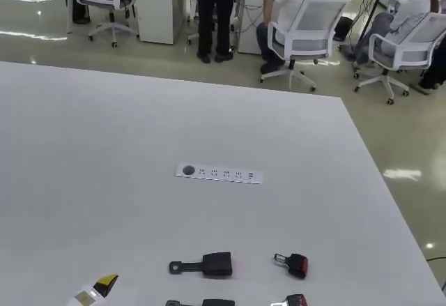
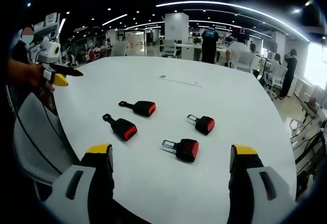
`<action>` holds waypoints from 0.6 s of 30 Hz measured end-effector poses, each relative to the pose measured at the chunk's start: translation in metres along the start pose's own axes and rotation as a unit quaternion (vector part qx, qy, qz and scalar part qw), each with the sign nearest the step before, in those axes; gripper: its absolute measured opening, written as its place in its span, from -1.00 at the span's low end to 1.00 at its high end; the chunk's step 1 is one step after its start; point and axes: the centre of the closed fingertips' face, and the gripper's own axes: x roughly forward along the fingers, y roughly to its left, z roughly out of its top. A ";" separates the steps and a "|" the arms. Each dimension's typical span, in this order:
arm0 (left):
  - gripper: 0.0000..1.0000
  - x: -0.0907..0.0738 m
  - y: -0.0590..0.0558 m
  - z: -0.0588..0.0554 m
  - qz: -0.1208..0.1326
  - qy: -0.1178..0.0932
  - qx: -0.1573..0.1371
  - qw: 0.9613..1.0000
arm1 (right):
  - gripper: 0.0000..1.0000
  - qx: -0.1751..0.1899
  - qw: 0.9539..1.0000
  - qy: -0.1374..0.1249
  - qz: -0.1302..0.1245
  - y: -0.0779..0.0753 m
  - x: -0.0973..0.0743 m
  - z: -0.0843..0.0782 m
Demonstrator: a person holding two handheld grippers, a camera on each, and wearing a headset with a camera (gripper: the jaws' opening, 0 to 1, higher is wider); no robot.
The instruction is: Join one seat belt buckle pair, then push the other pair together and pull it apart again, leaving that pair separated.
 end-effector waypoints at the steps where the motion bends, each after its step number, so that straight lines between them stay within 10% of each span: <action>1: 1.00 0.000 0.000 0.000 -0.001 0.000 0.000 1.000 | 0.90 0.000 1.000 0.000 0.000 0.000 0.000 0.000; 18: 1.00 0.003 0.001 -0.004 -0.005 0.003 0.006 1.000 | 0.88 -0.004 1.000 0.003 0.001 -0.002 0.001 -0.001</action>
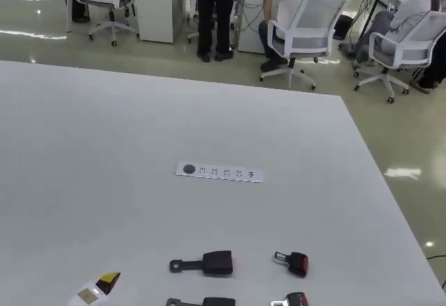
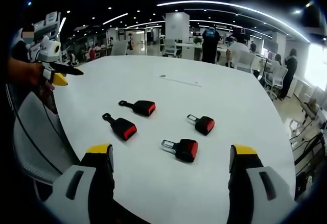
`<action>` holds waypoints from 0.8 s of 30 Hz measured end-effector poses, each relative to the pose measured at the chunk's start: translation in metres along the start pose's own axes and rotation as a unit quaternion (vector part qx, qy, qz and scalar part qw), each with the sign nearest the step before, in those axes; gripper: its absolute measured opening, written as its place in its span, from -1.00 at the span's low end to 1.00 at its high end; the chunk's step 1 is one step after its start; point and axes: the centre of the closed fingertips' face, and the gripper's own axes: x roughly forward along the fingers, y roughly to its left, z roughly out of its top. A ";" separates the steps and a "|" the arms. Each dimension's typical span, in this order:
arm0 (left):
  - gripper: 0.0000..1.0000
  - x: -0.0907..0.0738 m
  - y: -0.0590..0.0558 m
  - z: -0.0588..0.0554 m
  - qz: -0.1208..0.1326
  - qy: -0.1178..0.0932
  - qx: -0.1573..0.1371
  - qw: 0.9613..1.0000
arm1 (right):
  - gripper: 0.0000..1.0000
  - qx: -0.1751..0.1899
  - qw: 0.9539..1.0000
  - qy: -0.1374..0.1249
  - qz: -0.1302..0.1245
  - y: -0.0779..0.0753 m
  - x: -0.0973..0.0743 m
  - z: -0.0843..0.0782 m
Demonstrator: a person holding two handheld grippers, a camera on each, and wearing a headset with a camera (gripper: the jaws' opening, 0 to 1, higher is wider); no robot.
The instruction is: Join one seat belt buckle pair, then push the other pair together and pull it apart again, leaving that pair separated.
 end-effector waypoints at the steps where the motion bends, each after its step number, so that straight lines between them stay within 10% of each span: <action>1: 1.00 0.000 0.000 0.000 0.000 0.000 0.000 1.000 | 0.88 0.000 1.000 0.001 0.000 0.000 0.000 -0.001; 24: 1.00 0.003 -0.006 -0.007 -0.006 0.012 0.009 1.000 | 0.87 0.010 1.000 0.003 0.000 -0.003 -0.005 -0.007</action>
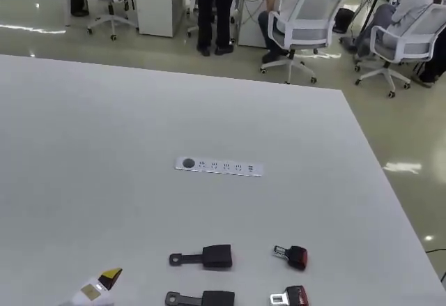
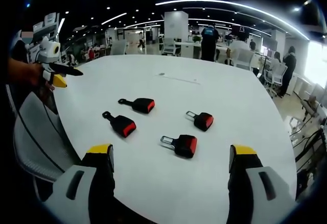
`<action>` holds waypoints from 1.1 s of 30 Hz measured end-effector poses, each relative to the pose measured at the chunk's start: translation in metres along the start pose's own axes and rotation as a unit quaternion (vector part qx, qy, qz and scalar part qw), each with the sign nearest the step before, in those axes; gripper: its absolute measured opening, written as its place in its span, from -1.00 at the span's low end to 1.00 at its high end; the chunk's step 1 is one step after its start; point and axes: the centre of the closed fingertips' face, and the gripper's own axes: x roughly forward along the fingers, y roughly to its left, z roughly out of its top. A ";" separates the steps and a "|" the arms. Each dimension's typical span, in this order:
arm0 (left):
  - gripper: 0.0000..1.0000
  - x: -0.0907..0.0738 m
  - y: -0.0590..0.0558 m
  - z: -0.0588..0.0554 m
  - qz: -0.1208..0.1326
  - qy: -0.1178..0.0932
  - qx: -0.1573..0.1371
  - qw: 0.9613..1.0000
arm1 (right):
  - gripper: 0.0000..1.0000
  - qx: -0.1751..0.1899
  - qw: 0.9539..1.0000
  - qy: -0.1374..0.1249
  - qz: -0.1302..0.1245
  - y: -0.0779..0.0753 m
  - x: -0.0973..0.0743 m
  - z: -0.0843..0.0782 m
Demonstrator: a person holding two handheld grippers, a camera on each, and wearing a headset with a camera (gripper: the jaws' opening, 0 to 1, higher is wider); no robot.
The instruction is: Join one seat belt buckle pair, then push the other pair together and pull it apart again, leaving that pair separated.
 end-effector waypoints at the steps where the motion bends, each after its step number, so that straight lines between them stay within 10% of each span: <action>1: 1.00 0.001 -0.001 -0.001 -0.001 0.001 0.000 1.000 | 0.87 -0.002 1.000 0.003 0.000 0.000 0.001 -0.001; 33: 0.99 0.049 -0.024 -0.007 -0.044 0.039 0.013 0.998 | 0.81 0.001 0.999 0.030 0.023 -0.010 0.033 -0.017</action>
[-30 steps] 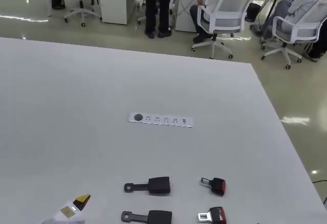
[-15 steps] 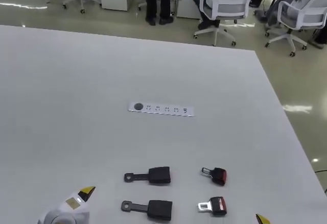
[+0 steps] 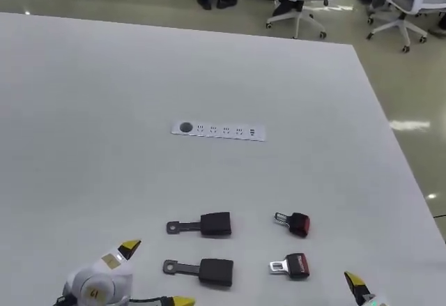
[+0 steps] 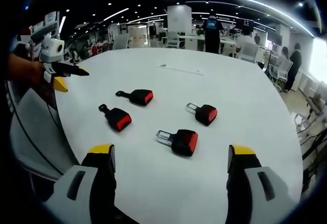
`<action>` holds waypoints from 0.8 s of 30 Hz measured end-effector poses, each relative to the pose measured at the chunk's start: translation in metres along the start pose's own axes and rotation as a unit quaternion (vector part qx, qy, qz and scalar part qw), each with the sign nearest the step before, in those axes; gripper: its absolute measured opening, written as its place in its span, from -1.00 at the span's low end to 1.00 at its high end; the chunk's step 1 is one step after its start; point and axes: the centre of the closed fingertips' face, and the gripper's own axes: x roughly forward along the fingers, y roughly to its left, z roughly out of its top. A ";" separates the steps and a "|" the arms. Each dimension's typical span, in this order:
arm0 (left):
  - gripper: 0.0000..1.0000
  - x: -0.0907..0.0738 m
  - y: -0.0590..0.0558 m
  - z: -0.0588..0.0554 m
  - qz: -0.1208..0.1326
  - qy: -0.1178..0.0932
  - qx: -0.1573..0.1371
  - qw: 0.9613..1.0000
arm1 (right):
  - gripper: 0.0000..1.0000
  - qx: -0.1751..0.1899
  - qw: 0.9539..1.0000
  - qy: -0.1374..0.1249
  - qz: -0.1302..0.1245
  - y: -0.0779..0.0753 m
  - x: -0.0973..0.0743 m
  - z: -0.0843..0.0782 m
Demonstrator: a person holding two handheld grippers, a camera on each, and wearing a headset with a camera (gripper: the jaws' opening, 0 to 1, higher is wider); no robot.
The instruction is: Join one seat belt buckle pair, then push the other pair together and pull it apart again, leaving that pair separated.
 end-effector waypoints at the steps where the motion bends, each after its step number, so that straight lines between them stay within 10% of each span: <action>1: 0.99 0.003 -0.001 0.000 -0.002 0.003 0.002 1.000 | 0.81 0.000 1.000 0.002 0.002 -0.001 0.002 0.000; 24: 0.97 0.051 -0.007 0.004 -0.036 0.030 0.010 0.999 | 0.79 -0.009 0.999 0.029 0.028 -0.010 0.046 0.001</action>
